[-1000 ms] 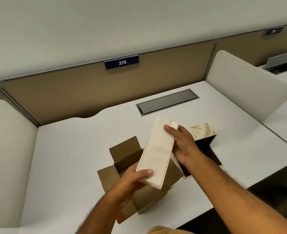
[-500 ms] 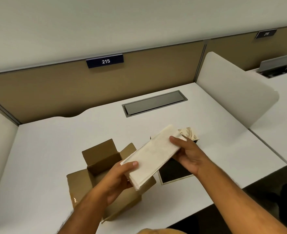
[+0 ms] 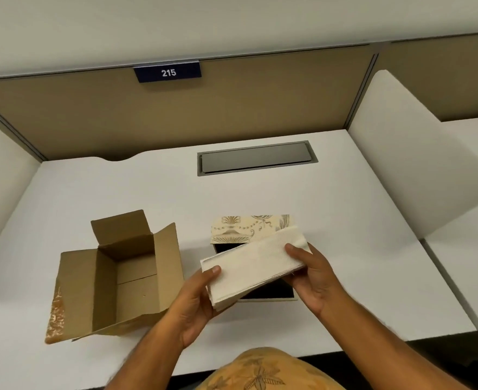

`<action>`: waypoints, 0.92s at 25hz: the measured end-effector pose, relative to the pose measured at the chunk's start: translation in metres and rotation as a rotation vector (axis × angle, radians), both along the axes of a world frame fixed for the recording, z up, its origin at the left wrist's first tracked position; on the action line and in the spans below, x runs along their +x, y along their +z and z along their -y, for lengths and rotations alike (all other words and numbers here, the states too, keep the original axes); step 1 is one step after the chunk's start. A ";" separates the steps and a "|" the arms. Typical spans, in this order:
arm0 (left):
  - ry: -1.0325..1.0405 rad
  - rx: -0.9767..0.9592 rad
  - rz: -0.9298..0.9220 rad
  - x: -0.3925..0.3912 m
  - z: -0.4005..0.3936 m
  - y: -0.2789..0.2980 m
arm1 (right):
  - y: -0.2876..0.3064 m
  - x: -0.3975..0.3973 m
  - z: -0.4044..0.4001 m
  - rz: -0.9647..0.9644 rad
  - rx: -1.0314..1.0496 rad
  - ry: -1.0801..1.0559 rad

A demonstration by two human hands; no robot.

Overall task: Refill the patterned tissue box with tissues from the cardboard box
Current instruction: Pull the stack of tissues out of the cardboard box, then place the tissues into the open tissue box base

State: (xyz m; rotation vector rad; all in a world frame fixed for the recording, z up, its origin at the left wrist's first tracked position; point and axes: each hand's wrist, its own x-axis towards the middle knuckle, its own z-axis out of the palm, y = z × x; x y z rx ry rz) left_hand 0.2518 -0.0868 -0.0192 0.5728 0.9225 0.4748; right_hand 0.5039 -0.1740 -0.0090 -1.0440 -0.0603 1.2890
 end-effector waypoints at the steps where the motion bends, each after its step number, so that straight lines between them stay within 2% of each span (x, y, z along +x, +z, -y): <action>1: 0.008 0.030 -0.038 0.006 0.006 -0.002 | -0.006 0.005 0.005 -0.001 -0.019 0.003; 9: 0.001 0.151 -0.264 0.026 0.002 -0.017 | -0.041 0.027 0.025 0.191 -0.167 0.211; 17: 0.032 0.210 -0.432 0.039 -0.021 -0.045 | -0.061 0.019 0.015 0.213 -0.282 0.202; 23: 0.081 0.243 -0.429 0.042 -0.039 -0.064 | -0.077 0.009 0.005 0.271 -0.338 0.162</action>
